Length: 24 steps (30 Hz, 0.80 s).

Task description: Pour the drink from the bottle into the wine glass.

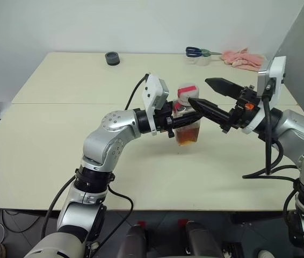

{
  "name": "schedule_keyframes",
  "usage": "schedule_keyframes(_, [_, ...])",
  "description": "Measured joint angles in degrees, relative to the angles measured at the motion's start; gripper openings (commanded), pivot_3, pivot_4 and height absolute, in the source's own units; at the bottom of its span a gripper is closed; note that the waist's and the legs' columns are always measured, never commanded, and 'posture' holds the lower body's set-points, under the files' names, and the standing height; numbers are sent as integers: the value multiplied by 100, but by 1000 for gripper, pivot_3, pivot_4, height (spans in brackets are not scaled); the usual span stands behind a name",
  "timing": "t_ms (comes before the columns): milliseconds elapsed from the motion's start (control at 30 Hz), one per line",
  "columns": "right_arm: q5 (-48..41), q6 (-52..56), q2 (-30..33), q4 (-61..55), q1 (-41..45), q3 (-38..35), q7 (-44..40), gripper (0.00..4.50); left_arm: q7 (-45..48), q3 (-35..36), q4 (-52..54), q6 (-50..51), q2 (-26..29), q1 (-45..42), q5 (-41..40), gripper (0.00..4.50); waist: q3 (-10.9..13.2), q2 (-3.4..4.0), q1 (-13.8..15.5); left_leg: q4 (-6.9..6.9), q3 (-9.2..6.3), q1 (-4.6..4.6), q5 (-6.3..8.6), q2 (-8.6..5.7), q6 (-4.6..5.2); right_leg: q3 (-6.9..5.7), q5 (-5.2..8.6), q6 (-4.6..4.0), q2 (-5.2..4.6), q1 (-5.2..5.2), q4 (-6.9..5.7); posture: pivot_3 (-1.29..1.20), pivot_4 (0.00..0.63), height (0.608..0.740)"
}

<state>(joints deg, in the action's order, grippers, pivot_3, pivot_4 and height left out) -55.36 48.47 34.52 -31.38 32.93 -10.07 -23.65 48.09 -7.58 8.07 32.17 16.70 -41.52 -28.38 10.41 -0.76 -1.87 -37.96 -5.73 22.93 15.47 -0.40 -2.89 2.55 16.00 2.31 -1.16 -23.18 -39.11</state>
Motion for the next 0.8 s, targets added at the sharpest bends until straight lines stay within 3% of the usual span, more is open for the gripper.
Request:
schedule_keyframes(367, [-715,32,-49,-124,-39,-35,49,4425,3,0,44,0,2,0,0,1845,0,0,0,0,0,0,0,0,0,0,0,0,0,1,0,0,150,740])
schedule_keyframes(700, [187,-406,-378,188,269,698,-186,4425,4,-2,49,0,-1,-1,-1,1845,0,0,3,0,0,0,0,-1,0,0,0,0,0,0,2,0,150,740])
schedule_keyframes(800, [268,-455,-465,302,347,708,-275,3873,-2,-2,66,7,20,0,-1,1845,0,0,3,0,-1,0,0,0,0,0,0,0,-1,0,2,0,150,740])
